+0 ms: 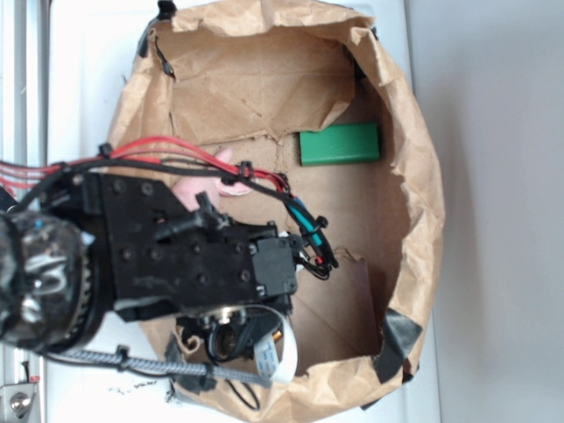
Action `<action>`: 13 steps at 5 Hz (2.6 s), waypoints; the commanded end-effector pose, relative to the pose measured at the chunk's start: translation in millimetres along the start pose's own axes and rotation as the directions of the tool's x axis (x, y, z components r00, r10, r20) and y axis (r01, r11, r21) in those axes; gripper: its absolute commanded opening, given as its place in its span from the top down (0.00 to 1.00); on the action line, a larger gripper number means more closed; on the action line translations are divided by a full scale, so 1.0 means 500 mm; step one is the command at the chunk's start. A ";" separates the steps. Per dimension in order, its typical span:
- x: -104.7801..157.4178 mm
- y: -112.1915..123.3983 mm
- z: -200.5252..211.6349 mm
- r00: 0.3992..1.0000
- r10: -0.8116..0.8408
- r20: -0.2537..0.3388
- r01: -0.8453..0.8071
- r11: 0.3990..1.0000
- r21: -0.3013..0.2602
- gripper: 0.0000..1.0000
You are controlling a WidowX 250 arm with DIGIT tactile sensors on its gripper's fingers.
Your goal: Grab the rock.
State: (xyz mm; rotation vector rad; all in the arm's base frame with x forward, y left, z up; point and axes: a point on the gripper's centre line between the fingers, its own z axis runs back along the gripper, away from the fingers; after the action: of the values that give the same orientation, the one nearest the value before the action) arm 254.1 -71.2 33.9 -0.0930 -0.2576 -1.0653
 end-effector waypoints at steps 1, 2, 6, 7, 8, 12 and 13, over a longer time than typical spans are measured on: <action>0.039 0.007 -0.003 0.999 -0.053 0.007 0.053 0.998 -0.032 0.00; 0.037 -0.029 -0.003 0.989 -0.149 -0.001 0.149 0.989 -0.005 0.00; 0.049 -0.028 0.006 0.986 -0.157 0.053 0.158 0.987 -0.023 0.00; 0.064 -0.029 0.007 0.985 -0.163 0.057 0.166 0.984 -0.057 0.00; 0.072 -0.049 0.000 0.975 -0.221 0.036 0.223 0.973 -0.064 0.00; 0.074 -0.046 0.001 0.979 -0.200 0.030 0.201 0.979 -0.042 1.00; 0.070 -0.041 -0.002 0.982 -0.186 0.023 0.187 0.982 -0.040 1.00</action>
State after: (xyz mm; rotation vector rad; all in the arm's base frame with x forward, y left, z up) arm 246.4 -102.9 32.1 -0.1353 -0.2241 -1.2507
